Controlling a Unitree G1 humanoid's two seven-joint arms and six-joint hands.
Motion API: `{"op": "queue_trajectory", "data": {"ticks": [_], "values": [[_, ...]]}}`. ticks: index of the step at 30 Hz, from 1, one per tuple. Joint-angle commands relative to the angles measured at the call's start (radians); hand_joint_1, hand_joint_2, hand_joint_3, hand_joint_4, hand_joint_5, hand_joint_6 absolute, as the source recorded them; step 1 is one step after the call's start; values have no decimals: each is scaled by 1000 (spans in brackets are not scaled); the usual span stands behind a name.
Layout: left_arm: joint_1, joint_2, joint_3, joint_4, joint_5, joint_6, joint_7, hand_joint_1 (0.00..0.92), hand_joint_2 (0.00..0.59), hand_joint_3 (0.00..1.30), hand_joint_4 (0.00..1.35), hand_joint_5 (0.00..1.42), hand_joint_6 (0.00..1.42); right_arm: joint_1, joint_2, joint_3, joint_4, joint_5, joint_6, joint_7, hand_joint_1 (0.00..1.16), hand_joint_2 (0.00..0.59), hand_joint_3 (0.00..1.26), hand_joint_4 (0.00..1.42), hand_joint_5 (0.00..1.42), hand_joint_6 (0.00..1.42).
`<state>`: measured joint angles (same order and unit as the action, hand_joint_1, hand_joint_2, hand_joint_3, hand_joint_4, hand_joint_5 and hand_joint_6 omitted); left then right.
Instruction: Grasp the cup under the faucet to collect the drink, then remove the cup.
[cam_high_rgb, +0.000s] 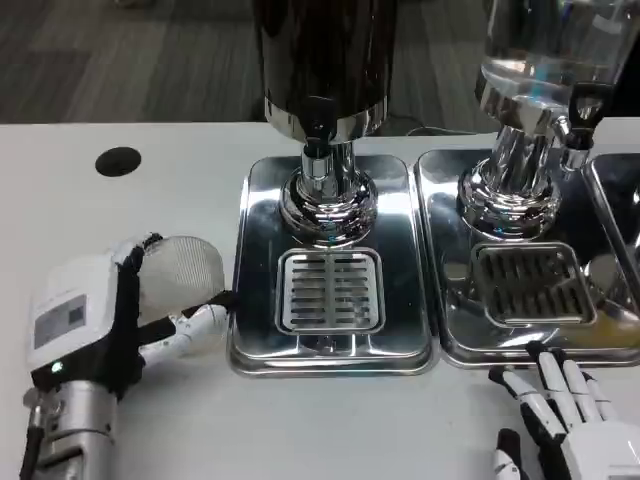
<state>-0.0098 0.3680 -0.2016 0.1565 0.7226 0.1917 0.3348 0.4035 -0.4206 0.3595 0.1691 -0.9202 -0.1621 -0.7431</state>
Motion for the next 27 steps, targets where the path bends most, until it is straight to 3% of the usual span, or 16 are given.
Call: {"op": "queue_trajectory", "data": {"ticks": [1, 7, 14, 27], "values": [[13, 3, -6, 8, 15, 23, -12, 364, 93, 532, 487, 881, 1174, -4, -4, -3, 8, 1, -9, -8, 19, 527, 214, 0, 11, 77], [12, -10, -4, 12, 18, 29, 29, 438, 66, 653, 617, 975, 1312, -7, -2, -1, 16, 6, -5, -2, 14, 527, 217, 0, 13, 79], [14, -23, -1, 16, 23, 35, 70, 480, 43, 743, 714, 1005, 1337, -8, -2, -1, 22, 8, -7, -4, 11, 530, 218, 0, 13, 81], [29, -35, 6, -5, 49, 15, 169, 488, 31, 776, 743, 1006, 1348, -15, 1, -2, 34, 15, -8, 0, 8, 531, 218, 0, 13, 82]]}}
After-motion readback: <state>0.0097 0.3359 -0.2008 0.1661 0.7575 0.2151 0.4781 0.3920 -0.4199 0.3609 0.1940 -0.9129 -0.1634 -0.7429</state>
